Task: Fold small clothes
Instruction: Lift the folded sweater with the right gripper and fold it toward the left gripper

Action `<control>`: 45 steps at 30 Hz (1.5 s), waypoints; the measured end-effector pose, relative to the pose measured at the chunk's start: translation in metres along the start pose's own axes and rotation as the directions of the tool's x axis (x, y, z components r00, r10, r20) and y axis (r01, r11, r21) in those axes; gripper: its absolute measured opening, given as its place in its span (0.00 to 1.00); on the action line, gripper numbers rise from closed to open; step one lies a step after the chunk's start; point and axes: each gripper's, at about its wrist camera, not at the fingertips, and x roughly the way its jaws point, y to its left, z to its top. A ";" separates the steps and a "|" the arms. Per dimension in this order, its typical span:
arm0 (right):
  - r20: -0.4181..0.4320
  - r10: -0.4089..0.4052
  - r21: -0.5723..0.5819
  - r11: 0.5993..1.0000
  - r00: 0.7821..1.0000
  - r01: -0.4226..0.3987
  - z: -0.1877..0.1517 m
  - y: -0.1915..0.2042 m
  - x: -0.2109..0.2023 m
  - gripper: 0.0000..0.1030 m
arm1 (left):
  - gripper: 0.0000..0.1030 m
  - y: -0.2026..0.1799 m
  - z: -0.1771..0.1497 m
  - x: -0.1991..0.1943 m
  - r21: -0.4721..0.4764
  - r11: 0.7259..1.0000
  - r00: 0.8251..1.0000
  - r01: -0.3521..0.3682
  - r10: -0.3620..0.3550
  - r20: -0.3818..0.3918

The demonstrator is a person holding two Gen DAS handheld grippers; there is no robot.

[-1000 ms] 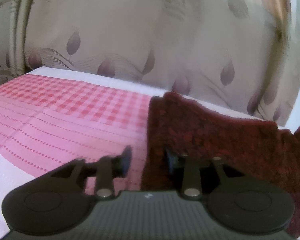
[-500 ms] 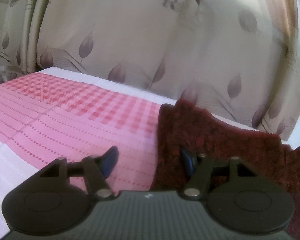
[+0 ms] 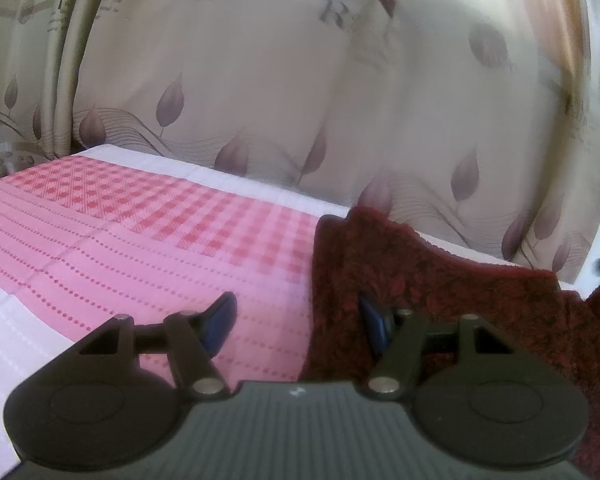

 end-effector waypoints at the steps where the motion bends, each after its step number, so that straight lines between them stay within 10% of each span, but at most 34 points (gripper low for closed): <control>1: -0.030 -0.004 -0.051 0.999 1.000 0.002 0.003 0.009 0.017 0.48 | 0.63 0.001 0.000 0.000 -0.003 1.000 1.000 0.003 -0.003 0.003; 7: -0.112 0.038 -0.156 0.986 0.993 -0.055 0.008 0.030 0.070 0.47 | 0.63 0.003 0.000 -0.001 -0.018 1.000 1.000 0.018 -0.018 0.006; 8: -0.139 0.042 -0.159 0.985 0.989 -0.064 0.009 0.031 0.076 0.38 | 0.63 0.003 0.000 -0.002 -0.019 1.000 1.000 0.018 -0.018 0.011; 9: -0.153 0.029 -0.167 0.984 0.988 -0.055 0.010 0.032 0.080 0.05 | 0.63 0.004 0.000 -0.002 -0.020 1.000 1.000 0.018 -0.018 0.015; 10: -0.139 0.019 -0.183 0.982 0.990 -0.044 0.010 0.032 0.080 0.03 | 0.63 0.004 0.000 -0.003 -0.020 1.000 1.000 0.018 -0.018 0.019; 17: 0.016 -0.105 -0.084 0.991 0.994 0.106 0.030 0.011 0.077 0.03 | 0.63 0.003 -0.001 -0.005 -0.016 1.000 0.999 0.016 -0.016 0.038; 20: 0.015 0.049 0.034 0.998 0.999 -0.050 0.028 -0.004 0.075 0.03 | 0.64 0.004 -0.001 -0.006 -0.027 0.999 0.999 0.025 -0.024 0.040; 21: 0.002 0.104 0.047 0.993 0.995 -0.104 0.026 -0.006 0.072 0.08 | 0.63 0.005 -0.001 -0.006 -0.029 0.999 0.999 0.026 -0.025 0.038; 24: -0.027 0.116 -0.033 0.993 0.993 -0.117 0.020 0.004 0.067 0.68 | 0.63 0.004 -0.001 -0.006 -0.028 0.999 0.999 0.028 -0.027 0.039; 29: -0.121 0.159 -0.109 0.979 0.980 -0.173 0.016 0.015 0.085 0.52 | 0.64 0.004 -0.001 -0.006 -0.030 0.999 0.999 0.028 -0.026 0.038; 33: -0.190 0.128 -0.163 0.974 0.973 -0.160 0.011 0.027 0.094 0.04 | 0.64 0.005 -0.001 -0.007 -0.033 0.999 0.999 0.028 -0.027 0.039; 39: -0.012 0.046 -0.148 0.988 0.999 -0.047 0.025 0.015 0.073 0.04 | 0.64 0.004 -0.001 -0.008 -0.027 0.999 0.999 0.023 -0.021 0.049; 45: -0.075 -0.015 -0.191 0.982 0.997 0.001 0.005 0.019 0.120 0.04 | 0.65 0.005 0.000 -0.008 -0.039 0.999 0.999 0.019 -0.017 0.047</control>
